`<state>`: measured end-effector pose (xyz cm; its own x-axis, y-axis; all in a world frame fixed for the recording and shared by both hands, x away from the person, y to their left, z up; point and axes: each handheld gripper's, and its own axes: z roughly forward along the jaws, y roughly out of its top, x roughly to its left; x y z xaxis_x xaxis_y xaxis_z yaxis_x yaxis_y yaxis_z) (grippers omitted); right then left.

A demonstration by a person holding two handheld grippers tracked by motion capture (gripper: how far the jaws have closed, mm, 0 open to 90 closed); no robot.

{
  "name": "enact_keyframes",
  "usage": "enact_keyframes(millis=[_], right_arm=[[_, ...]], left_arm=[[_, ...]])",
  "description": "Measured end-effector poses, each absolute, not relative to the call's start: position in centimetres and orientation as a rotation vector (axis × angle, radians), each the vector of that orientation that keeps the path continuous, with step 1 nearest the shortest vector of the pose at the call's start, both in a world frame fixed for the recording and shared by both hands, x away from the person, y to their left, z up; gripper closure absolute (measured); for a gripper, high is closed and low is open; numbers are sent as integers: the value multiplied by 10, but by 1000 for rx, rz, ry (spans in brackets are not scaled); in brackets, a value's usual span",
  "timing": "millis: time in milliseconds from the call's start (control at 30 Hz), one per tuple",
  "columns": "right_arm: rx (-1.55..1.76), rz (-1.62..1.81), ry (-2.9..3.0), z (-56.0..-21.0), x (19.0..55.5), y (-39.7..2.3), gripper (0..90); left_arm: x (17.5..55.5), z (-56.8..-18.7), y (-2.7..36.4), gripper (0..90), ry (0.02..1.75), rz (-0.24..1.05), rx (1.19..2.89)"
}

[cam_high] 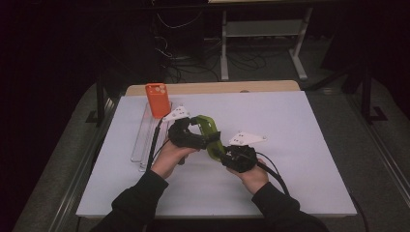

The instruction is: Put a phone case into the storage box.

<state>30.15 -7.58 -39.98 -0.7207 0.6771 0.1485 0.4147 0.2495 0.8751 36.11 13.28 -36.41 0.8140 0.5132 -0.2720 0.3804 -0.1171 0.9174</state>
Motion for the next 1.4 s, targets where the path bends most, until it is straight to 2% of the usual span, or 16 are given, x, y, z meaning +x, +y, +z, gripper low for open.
enact_keyframes(millis=[433,533,767,1267,1333,1400], right_arm=[[994,1450,2283,-403,300,-71,755],[999,1436,2292,-405,301,-70,755],[1006,1415,2308,-409,300,-67,755],[989,1366,2316,-413,301,-65,749],[988,1363,2319,-412,301,-65,737],[986,1359,2326,-412,301,-66,687]], left_arm=[[360,-365,132,4,715,127,1712],[359,-364,132,64,730,120,1693],[359,-364,133,131,727,116,1694],[359,-366,133,155,728,126,1700],[358,-366,132,156,729,134,1703],[358,-366,132,157,733,151,1704]])
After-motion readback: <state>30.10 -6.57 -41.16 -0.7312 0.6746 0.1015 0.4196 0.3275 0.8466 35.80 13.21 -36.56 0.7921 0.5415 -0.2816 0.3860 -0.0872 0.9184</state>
